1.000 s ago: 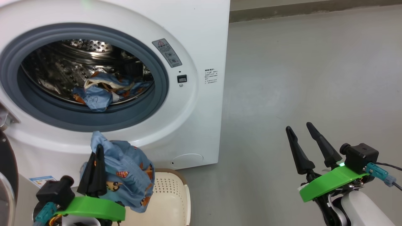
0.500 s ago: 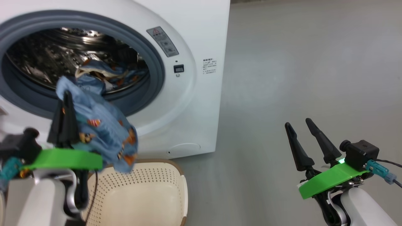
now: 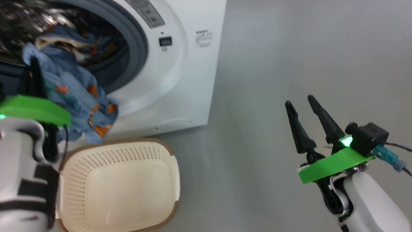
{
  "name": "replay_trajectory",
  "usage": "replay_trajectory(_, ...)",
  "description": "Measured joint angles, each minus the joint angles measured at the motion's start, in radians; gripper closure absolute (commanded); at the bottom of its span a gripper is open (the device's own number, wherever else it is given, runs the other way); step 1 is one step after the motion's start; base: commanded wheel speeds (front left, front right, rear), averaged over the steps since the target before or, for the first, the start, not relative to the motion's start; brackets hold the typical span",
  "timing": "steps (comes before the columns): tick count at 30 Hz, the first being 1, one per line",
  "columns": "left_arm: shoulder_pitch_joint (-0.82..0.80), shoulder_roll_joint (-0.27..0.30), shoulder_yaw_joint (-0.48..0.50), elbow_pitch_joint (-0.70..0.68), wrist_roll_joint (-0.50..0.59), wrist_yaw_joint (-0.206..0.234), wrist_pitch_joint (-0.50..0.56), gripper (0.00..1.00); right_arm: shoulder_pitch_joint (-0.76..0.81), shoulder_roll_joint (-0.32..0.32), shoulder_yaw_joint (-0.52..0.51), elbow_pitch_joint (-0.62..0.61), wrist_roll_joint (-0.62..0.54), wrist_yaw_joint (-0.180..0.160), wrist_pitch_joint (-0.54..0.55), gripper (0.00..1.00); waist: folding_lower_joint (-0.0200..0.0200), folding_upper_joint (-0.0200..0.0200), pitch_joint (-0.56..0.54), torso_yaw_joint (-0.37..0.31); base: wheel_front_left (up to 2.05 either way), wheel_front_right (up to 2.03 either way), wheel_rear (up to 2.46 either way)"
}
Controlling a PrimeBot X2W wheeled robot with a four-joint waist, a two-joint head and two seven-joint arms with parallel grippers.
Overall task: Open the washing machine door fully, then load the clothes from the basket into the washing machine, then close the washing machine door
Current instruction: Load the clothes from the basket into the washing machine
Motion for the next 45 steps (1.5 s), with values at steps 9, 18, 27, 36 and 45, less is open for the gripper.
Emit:
replay_trajectory(9, -0.236, 0.058, 0.002, 0.236, 0.013, -0.016, -0.022, 1.0, -0.035, 0.029, -0.01, -0.031, -0.023, 0.0, 0.0, 0.0, 0.0, 0.0, 0.141, -0.053, 0.0, 0.0, 0.0)
replay_trajectory(18, -0.424, 0.133, -0.006, 0.334, 0.056, -0.021, -0.036, 1.0, -0.057, 0.068, -0.021, -0.05, -0.035, 0.0, 0.0, 0.0, 0.0, 0.0, 0.252, -0.139, 0.0, 0.0, 0.0)
replay_trajectory(27, -0.525, 0.19, 0.055, 0.161, 0.137, 0.026, -0.044, 1.0, -0.058, 0.093, -0.025, -0.059, -0.035, 0.0, 0.0, 0.0, 0.0, 0.0, 0.325, -0.213, 0.0, 0.0, 0.0)
replay_trajectory(36, -0.516, 0.148, 0.068, 0.315, 0.154, 0.038, -0.044, 0.0, -0.061, 0.096, -0.022, -0.047, -0.038, 0.0, 0.0, 0.0, 0.0, 0.0, 0.323, -0.219, 0.0, 0.0, 0.0)
replay_trajectory(45, -0.515, 0.124, 0.059, 0.406, 0.154, 0.01, -0.044, 0.0, -0.075, 0.094, -0.019, -0.039, -0.038, 0.0, 0.0, 0.0, 0.0, 0.0, 0.293, -0.179, 0.0, 0.0, 0.0)
